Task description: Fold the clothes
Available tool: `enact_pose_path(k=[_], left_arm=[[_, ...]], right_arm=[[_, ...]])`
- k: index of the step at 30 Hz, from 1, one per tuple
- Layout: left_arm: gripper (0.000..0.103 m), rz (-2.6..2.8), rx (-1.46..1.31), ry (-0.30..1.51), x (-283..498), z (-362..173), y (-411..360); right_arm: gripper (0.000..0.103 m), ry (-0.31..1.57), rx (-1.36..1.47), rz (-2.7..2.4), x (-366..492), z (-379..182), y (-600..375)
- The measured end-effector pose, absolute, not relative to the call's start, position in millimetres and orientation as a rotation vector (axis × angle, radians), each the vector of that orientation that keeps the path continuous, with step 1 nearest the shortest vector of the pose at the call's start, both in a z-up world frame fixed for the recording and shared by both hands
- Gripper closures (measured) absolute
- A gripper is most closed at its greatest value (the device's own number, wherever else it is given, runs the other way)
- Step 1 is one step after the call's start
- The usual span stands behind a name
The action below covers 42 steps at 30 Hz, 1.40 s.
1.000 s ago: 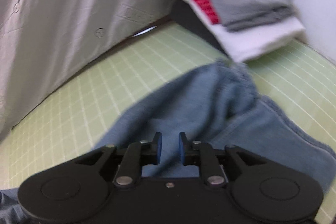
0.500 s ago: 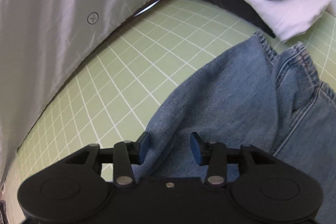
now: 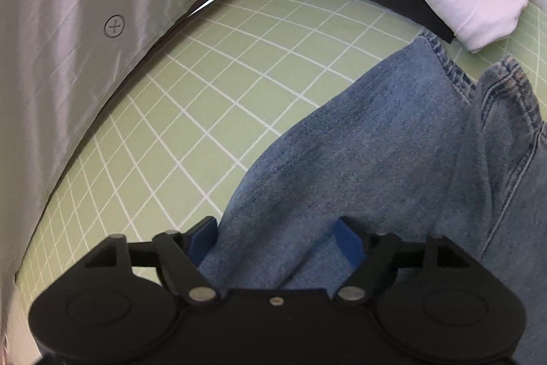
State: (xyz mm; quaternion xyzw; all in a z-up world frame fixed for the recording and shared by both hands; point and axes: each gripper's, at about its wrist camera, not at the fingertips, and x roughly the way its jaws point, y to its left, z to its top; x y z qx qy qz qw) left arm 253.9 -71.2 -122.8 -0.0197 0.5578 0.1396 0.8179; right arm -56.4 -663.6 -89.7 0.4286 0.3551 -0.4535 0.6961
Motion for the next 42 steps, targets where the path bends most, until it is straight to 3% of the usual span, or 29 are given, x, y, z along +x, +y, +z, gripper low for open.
enact_pose_path(k=[4,6,7,8,10,12,13,18,23,28,29,30,32,33,34,36,37,42], left_arm=[[0.012,0.314,0.051,1.227,261.1,-131.6,-83.5],[0.012,0.327,0.049,1.214,258.3,-132.9,-84.5],[0.013,0.335,0.038,1.203,255.8,-133.1,-83.8],[0.020,0.344,0.021,1.193,252.1,-133.4,-82.2],[0.039,0.358,-0.027,1.170,242.1,-133.0,-77.6],[0.067,0.355,-0.081,1.151,231.5,-130.8,-72.8],[0.071,0.353,-0.110,1.139,225.9,-129.2,-70.7],[0.090,0.339,-0.246,1.036,191.5,-101.6,-62.3],[0.094,0.306,-0.494,0.903,159.5,-50.1,-38.4],[0.093,0.233,-0.700,0.702,169.3,-17.0,-14.4],[0.090,0.216,-0.704,0.658,178.7,-15.3,-14.0],[0.079,0.219,-0.689,0.616,189.3,-15.5,-16.2],[0.063,0.284,-0.611,0.595,211.9,-18.9,-25.2],[0.061,0.297,-0.581,0.614,219.7,-19.3,-29.2],[0.060,0.285,-0.568,0.625,223.4,-19.4,-33.0],[0.037,0.259,-0.534,0.653,227.8,-21.9,-41.7],[0.031,0.241,-0.503,0.675,225.1,-26.5,-47.7],[0.028,0.178,-0.315,0.842,202.9,-63.4,-80.2]], right_arm=[[0.019,0.803,0.993,-1.049,-47.5,-89.5,-667.6],[0.023,0.814,0.977,-1.047,-43.5,-89.3,-666.6],[0.037,0.816,0.961,-1.047,-43.4,-88.9,-664.7],[0.044,0.823,0.942,-1.052,-44.2,-88.0,-662.5],[0.073,0.818,0.935,-1.033,-49.7,-87.4,-659.2],[0.093,0.792,0.971,-0.988,-60.4,-88.5,-656.9],[0.097,0.776,0.979,-0.974,-66.8,-87.4,-654.3],[0.098,0.631,0.962,-0.909,-101.5,-68.8,-634.3],[0.098,0.482,0.886,-0.829,-121.9,-18.7,-623.6],[0.098,0.363,0.785,-0.714,-98.9,32.7,-635.0],[0.098,0.360,0.757,-0.695,-82.4,35.1,-637.3],[0.097,0.358,0.729,-0.675,-65.5,37.2,-639.6],[0.075,0.390,0.662,-0.605,-22.8,33.6,-645.8],[0.043,0.430,0.635,-0.614,-8.3,30.9,-645.5],[0.038,0.469,0.608,-0.621,6.1,28.2,-645.2],[0.039,0.509,0.593,-0.615,19.2,21.4,-643.4],[0.037,0.515,0.604,-0.622,15.0,15.1,-643.3],[0.034,0.642,0.633,-0.767,-23.0,-31.2,-650.3]])
